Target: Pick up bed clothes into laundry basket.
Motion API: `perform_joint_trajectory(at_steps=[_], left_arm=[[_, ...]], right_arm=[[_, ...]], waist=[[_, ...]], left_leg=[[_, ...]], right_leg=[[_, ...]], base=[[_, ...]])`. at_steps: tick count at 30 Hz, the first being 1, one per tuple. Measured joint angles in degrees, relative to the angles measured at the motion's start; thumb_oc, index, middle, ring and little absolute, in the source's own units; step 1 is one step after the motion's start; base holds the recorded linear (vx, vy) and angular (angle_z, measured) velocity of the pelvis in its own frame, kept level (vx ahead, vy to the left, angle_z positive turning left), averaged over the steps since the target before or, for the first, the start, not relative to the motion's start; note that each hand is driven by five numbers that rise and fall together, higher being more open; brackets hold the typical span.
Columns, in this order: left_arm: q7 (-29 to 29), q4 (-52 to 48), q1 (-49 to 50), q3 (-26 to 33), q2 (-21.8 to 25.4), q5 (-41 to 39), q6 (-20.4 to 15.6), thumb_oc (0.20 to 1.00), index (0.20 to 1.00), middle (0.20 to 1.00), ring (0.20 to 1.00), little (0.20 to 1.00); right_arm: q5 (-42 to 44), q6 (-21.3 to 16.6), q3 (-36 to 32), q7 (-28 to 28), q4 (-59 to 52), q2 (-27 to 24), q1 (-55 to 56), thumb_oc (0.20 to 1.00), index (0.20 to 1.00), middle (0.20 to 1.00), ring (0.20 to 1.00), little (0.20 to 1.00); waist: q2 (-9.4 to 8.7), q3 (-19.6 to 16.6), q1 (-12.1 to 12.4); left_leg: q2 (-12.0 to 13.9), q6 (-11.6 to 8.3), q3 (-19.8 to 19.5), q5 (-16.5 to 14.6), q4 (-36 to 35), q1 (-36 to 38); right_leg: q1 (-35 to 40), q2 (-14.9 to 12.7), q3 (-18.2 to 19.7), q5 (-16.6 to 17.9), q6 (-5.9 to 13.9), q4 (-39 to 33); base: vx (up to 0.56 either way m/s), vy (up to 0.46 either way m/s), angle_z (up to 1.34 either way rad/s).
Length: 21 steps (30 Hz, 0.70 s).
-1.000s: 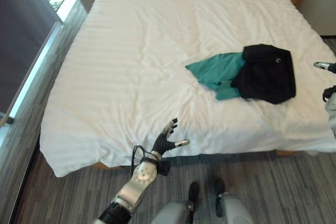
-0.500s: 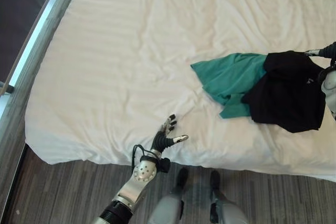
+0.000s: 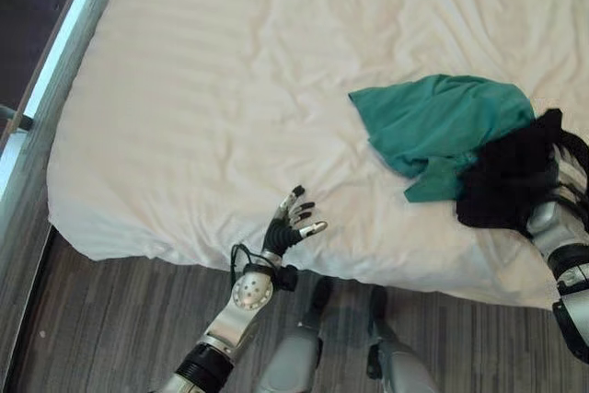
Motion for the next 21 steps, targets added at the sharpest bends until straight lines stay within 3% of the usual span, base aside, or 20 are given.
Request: perform_joint_trajectory(at_steps=[7,12,14,17,19,21], left_arm=[[-3.46,1.03,1.13,0.02,0.56,0.0,1.42,1.0,1.0,1.0,1.0,1.0],[-3.45,0.93,2.92,2.61,1.76,0.01,2.57,1.0,1.0,1.0,1.0,1.0],[-2.01,-1.65,3.36,6.87,3.43,0.18,3.55,1.0,1.0,1.0,1.0,1.0],[0.07,-9.95,4.33,13.46,7.12,0.85,3.76,1.0,1.0,1.0,1.0,1.0],[2.09,-20.72,4.85,21.5,11.11,1.33,3.56,1.0,1.0,1.0,1.0,1.0],[3.8,-24.31,4.23,25.46,11.62,2.71,1.81,1.0,1.0,1.0,1.0,1.0]], right_arm=[[4.24,-0.29,-3.36,5.52,5.79,-5.97,0.62,0.2,0.2,0.2,0.2,0.2],[9.07,-0.53,-4.65,6.54,-0.61,-10.33,0.31,0.2,0.2,0.2,0.2,0.2],[11.62,-1.86,-5.34,6.54,-14.02,-13.94,2.2,0.2,0.2,0.2,0.2,0.2],[11.55,-4.84,-7.67,6.23,-24.9,-18.47,7.19,0.2,0.2,0.2,0.2,0.2],[11.65,-7.51,-19.28,5.69,-33.42,-17.87,19.78,0.2,0.2,0.2,0.2,0.2],[12.1,-7.87,-21.68,5.27,-32.27,-17.1,25.19,0.2,0.2,0.2,0.2,0.2]], waist=[[0.23,-0.11,0.15],[0.85,-0.44,-1.06],[1.37,-0.64,-2.01],[1.96,-0.86,-2.28],[2.45,-1.31,-1.65],[3.4,-2.83,-1.57]], left_leg=[[-0.18,-0.78,-0.27,-0.61,-0.02,4.14],[0.18,-0.78,0.45,-1.27,-0.08,7.35],[0.41,-0.7,1.0,-1.37,-0.09,7.71],[0.77,-0.53,1.49,-1.27,-0.12,8.58],[1.02,-0.57,1.2,-1.84,-0.12,10.52],[0.89,-0.85,1.24,-2.39,-0.12,10.68]], right_leg=[[4.29,-0.61,-0.5,-0.68,0.26,-0.01],[7.16,-0.37,0.2,-1.12,-0.07,-0.03],[7.21,-0.14,1.07,-0.99,-0.26,-0.04],[7.89,0.18,1.26,-0.81,-0.51,-0.01],[9.95,0.45,1.19,-1.42,-0.93,-0.02],[10.11,0.35,1.25,-1.56,-0.92,-0.02]], base=[[0.03,-0.042,0.03],[0.02,-0.046,-0.08],[0.01,-0.045,-0.17],[0.04,-0.027,-0.07],[0.03,-0.035,0.07],[0.01,-0.011,0.02]])
